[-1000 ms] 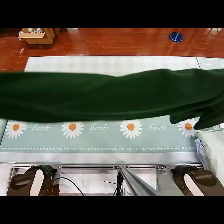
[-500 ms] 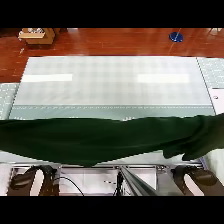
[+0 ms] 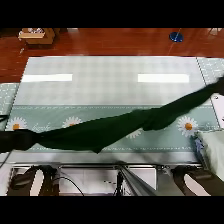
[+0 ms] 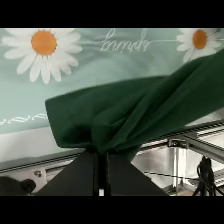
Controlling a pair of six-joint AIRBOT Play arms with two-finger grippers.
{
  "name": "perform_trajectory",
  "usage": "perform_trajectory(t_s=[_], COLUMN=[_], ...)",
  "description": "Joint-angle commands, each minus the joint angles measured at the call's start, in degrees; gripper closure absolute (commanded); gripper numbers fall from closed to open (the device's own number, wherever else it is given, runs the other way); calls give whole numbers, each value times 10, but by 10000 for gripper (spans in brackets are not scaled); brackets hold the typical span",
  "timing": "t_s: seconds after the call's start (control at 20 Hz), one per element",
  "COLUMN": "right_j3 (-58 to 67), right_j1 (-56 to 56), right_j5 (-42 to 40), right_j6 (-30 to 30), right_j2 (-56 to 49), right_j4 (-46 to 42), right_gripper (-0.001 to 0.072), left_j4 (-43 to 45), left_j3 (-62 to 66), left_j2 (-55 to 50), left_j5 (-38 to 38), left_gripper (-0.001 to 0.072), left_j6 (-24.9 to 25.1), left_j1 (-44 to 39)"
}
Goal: Fold the shirts.
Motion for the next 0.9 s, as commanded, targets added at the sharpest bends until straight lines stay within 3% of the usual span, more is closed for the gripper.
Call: perform_trajectory(t_s=[0.0, 0.1, 0.35, 0.45, 0.65, 0.75, 0.85], right_j3=[-74, -75, -75, -75, -75, -75, -75], right_j1=[0, 0, 0, 0, 0, 0, 0], right_j5=[-110, -160, -261, -296, -323, -320, -321], right_j6=[-24, -23, -23, -23, -23, -23, -23], right_j2=[-78, -119, -175, -187, -205, -214, -217], right_j4=[6, 17, 82, 108, 122, 122, 121], right_gripper=[686, 686, 686, 685, 685, 685, 685], left_j4=[0, 0, -12, -16, -16, -16, -17], left_j3=[-140, -179, -192, -192, -192, -192, -188], left_j2=[-11, -14, -37, -58, -128, -154, -160], left_j5=[151, 275, 550, 579, 537, 531, 526], left_gripper=[683, 682, 683, 682, 680, 598, 348], left_j6=[46, 73, 81, 81, 81, 81, 80], left_j1=[0, 0, 0, 0, 0, 0, 1])
